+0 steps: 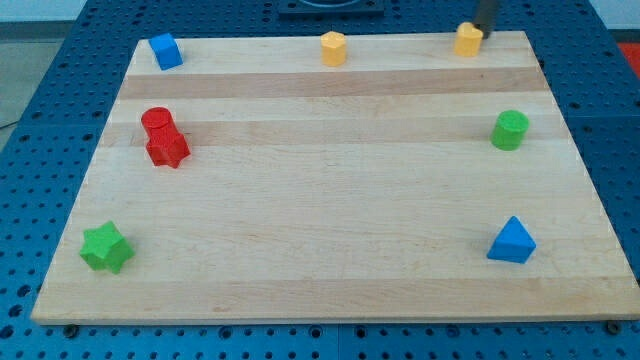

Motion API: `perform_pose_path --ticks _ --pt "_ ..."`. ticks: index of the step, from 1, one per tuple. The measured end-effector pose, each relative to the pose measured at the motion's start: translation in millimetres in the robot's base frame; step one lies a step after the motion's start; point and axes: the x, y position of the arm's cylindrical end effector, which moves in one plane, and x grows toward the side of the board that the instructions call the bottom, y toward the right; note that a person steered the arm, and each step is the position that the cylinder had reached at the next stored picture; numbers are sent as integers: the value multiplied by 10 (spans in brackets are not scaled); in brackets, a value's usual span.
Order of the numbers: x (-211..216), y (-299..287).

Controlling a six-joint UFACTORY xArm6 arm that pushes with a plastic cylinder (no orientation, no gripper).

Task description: Nudge the yellow hexagon down a bit

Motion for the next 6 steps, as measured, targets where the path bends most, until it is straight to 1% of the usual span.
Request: perform_pose_path --ticks 1,2,3,4,5,6 --pt "98 -479" --pt "-80 -582" --pt "-82 -984" --pt "-76 -1858" --pt "-73 -2540" --pt "23 -2613"
